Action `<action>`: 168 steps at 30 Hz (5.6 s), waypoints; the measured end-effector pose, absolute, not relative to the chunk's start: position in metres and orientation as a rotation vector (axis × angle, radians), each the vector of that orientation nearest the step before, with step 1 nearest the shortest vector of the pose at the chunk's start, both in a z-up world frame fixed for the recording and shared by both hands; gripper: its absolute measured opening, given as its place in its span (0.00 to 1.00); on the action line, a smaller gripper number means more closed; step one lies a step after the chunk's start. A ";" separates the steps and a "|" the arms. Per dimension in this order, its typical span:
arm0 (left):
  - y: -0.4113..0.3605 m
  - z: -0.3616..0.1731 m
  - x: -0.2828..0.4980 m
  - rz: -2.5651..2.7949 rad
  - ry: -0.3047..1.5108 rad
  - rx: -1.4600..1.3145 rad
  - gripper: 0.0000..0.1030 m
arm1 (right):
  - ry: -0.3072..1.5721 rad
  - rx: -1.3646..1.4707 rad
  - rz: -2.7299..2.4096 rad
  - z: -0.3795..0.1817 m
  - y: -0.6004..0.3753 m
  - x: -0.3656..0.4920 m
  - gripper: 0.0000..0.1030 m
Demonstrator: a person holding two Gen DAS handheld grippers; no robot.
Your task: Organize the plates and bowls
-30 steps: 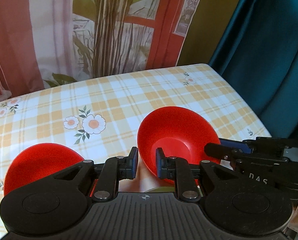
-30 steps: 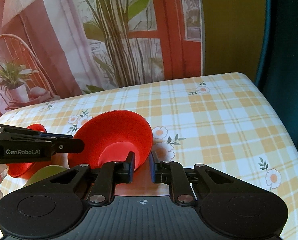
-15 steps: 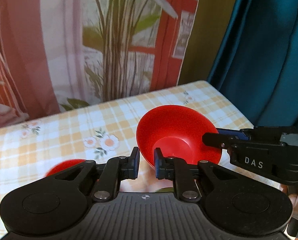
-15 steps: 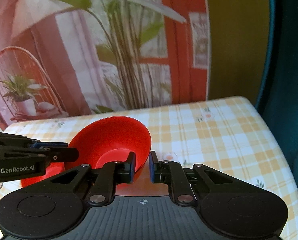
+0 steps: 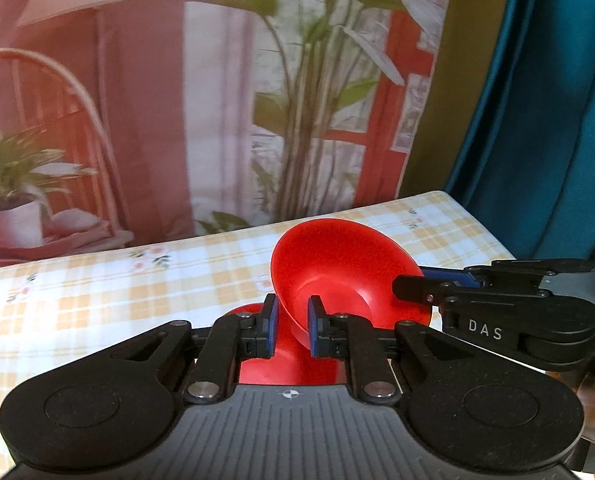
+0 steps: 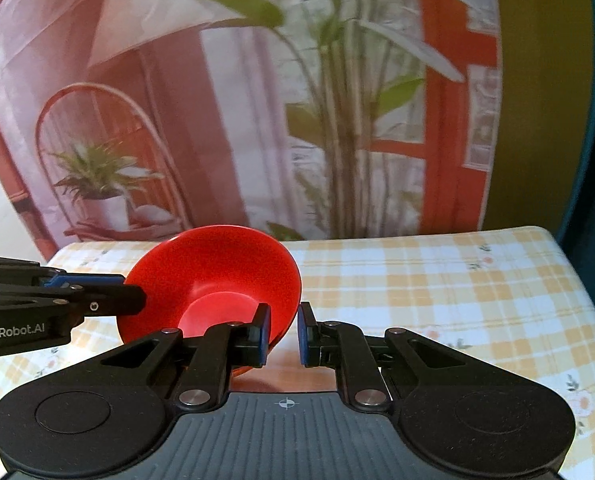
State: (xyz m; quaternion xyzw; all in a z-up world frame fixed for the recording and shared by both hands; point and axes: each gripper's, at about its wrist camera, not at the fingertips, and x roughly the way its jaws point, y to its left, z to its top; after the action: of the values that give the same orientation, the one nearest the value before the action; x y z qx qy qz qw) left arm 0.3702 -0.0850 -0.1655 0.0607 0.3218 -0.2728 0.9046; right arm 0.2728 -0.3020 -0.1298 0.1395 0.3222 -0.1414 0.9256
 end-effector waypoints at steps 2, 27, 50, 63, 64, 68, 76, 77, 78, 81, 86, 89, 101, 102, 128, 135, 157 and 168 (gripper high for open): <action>-0.074 -0.168 0.371 -0.550 0.671 0.110 0.16 | 0.672 0.276 -0.278 -0.132 -0.294 0.280 0.13; -0.036 -0.207 0.387 -0.514 0.763 0.050 0.16 | 0.763 0.213 -0.226 -0.159 -0.263 0.314 0.13; -0.035 -0.231 0.398 -0.503 0.806 0.033 0.17 | 0.851 0.213 -0.212 -0.188 -0.268 0.326 0.14; -0.018 -0.241 0.403 -0.485 0.816 -0.136 0.22 | 0.858 0.225 -0.197 -0.200 -0.269 0.331 0.16; -0.017 -0.242 0.403 -0.481 0.814 -0.147 0.25 | 0.858 0.225 -0.194 -0.200 -0.269 0.331 0.16; -0.013 -0.247 0.405 -0.478 0.819 -0.194 0.28 | 0.856 0.229 -0.190 -0.201 -0.270 0.331 0.16; -0.007 -0.261 0.407 -0.471 0.836 -0.334 0.28 | 0.846 0.247 -0.183 -0.203 -0.272 0.329 0.16; -0.007 -0.263 0.406 -0.471 0.839 -0.356 0.28 | 0.845 0.248 -0.182 -0.203 -0.272 0.329 0.16; -0.006 -0.265 0.405 -0.469 0.837 -0.373 0.28 | 0.845 0.249 -0.181 -0.203 -0.272 0.329 0.16; -0.007 -0.268 0.404 -0.473 0.834 -0.394 0.25 | 0.843 0.253 -0.178 -0.203 -0.272 0.329 0.15; -0.006 -0.269 0.401 -0.477 0.834 -0.435 0.19 | 0.830 0.287 -0.176 -0.204 -0.275 0.328 0.15; -0.007 -0.269 0.398 -0.470 0.827 -0.430 0.19 | 0.817 0.330 -0.176 -0.205 -0.278 0.326 0.15; 0.005 -0.257 0.380 -0.424 0.809 -0.433 0.18 | 0.753 0.459 -0.167 -0.195 -0.273 0.314 0.13; 0.007 -0.255 0.377 -0.422 0.804 -0.437 0.18 | 0.744 0.470 -0.165 -0.193 -0.271 0.311 0.13; -0.025 -0.212 0.302 -0.530 0.765 -0.330 0.18 | 0.551 0.456 -0.223 -0.145 -0.260 0.179 0.14; -0.055 -0.220 0.300 -0.567 0.803 -0.282 0.18 | 0.543 0.486 -0.270 -0.154 -0.282 0.158 0.14; -0.088 -0.243 0.319 -0.545 0.876 -0.170 0.18 | 0.593 0.542 -0.281 -0.194 -0.304 0.158 0.15; -0.089 -0.242 0.315 -0.551 0.855 -0.146 0.19 | 0.590 0.566 -0.274 -0.197 -0.307 0.157 0.18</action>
State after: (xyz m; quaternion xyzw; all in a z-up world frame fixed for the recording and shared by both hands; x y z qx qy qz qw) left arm 0.3147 -0.0888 -0.2415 -0.0699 0.4087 -0.2634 0.8710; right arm 0.1573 -0.3074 -0.1970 0.2743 0.2861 -0.1327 0.9085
